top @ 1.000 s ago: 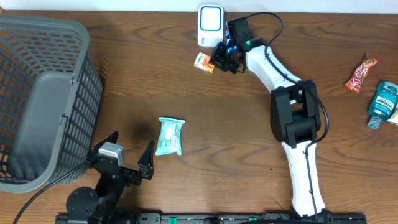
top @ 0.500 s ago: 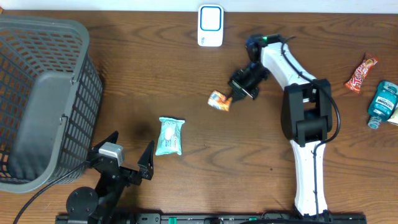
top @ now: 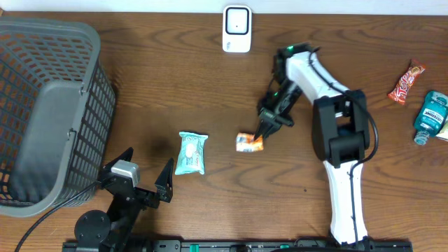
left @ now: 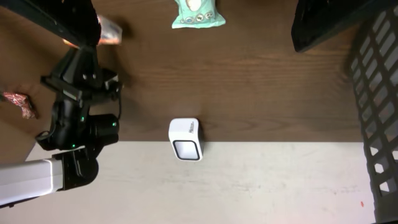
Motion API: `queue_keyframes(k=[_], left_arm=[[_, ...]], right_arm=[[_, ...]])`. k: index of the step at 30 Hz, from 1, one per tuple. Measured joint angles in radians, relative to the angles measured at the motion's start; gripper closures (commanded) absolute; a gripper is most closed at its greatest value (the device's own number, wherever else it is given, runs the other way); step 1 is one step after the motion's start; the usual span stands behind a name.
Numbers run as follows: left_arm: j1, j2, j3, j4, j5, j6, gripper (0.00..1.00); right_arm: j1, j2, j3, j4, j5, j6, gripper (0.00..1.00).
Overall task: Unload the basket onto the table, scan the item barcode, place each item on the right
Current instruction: 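Lift the orange tissue pack and turn it in the gripper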
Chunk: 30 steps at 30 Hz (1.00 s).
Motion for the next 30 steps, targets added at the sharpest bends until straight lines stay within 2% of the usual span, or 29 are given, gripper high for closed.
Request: queue_keyframes(k=[4, 7, 13, 18, 23, 30], left_arm=[[0.000, 0.000, 0.000, 0.000, 0.000, 0.000, 0.02], [0.000, 0.000, 0.000, 0.000, 0.000, 0.000, 0.02], [0.000, 0.000, 0.000, 0.000, 0.000, 0.000, 0.02], [0.000, 0.000, 0.000, 0.000, 0.000, 0.000, 0.02], [0.000, 0.000, 0.000, 0.000, 0.000, 0.000, 0.02], [0.000, 0.000, 0.000, 0.000, 0.000, 0.000, 0.02]], right_arm=[[0.042, -0.124, -0.157, 0.005, -0.008, -0.045, 0.98], [0.046, -0.292, -0.341, 0.029, -0.009, -0.064, 0.98], [0.046, -0.525, -0.558, 0.134, -0.014, -0.015, 0.99], [0.046, -0.579, -0.589, 0.145, -0.016, 0.061, 0.98], [0.046, -0.580, -0.594, 0.050, -0.024, 0.187, 0.99], [0.047, -0.583, -0.595, -0.002, -0.146, 0.292, 0.98]])
